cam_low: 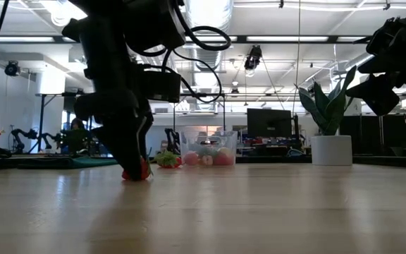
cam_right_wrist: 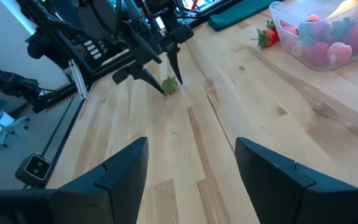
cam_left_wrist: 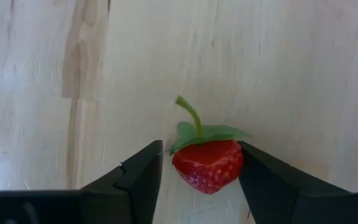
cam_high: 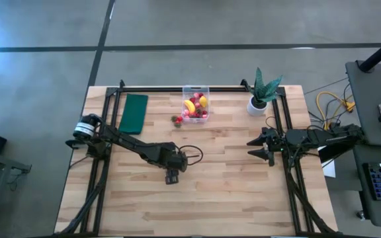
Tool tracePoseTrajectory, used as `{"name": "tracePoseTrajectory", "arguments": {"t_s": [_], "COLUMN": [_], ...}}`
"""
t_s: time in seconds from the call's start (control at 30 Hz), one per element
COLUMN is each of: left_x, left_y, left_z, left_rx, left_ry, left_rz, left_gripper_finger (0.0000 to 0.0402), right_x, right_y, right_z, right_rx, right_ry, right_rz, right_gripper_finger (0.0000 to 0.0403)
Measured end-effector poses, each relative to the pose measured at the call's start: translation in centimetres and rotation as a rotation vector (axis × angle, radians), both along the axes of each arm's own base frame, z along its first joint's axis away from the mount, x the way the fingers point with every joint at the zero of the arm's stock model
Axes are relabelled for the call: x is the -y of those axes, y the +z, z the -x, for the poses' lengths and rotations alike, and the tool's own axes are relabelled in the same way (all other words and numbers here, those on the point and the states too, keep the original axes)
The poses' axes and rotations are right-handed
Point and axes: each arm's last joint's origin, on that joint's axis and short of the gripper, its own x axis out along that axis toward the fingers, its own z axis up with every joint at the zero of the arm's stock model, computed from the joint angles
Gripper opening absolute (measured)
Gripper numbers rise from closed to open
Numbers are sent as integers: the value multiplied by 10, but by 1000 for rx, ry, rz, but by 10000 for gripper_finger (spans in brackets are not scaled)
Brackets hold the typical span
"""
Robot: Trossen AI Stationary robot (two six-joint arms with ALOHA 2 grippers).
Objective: Pick and placing Produce into tupperware
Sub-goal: Put the red strawberry into the transparent bin
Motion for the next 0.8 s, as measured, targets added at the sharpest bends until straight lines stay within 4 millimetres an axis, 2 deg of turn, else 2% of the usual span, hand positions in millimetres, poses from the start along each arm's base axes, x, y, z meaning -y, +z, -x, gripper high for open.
{"name": "tracePoseTrajectory", "arguments": {"t_s": [0.23, 0.4, 0.5, 0.6, 0.7, 0.8], "left_x": [-3, -18, -40, -70, -112, -159], "left_y": [6, 38, 64, 92, 118, 132], "left_z": [-5, -20, -29, -36, -42, -39], "left_rx": [18, 85, 129, 179, 231, 248], "left_ry": [-12, -43, -64, -67, -28, 51], "left_rz": [-15, -73, -170, -271, -335, -367], "left_gripper_finger": [149, 137, 136, 136, 135, 135], "right_x": [0, 0, 0, 0, 0, 0], "right_y": [0, 0, 0, 0, 0, 0], "right_z": [0, 0, 0, 0, 0, 0], "right_rx": [0, 0, -1, -2, -1, -1], "right_ry": [0, 0, 0, 0, 0, 0], "right_rz": [0, 0, 0, 0, 0, 0], "right_gripper_finger": [233, 233, 233, 233, 233, 233]}}
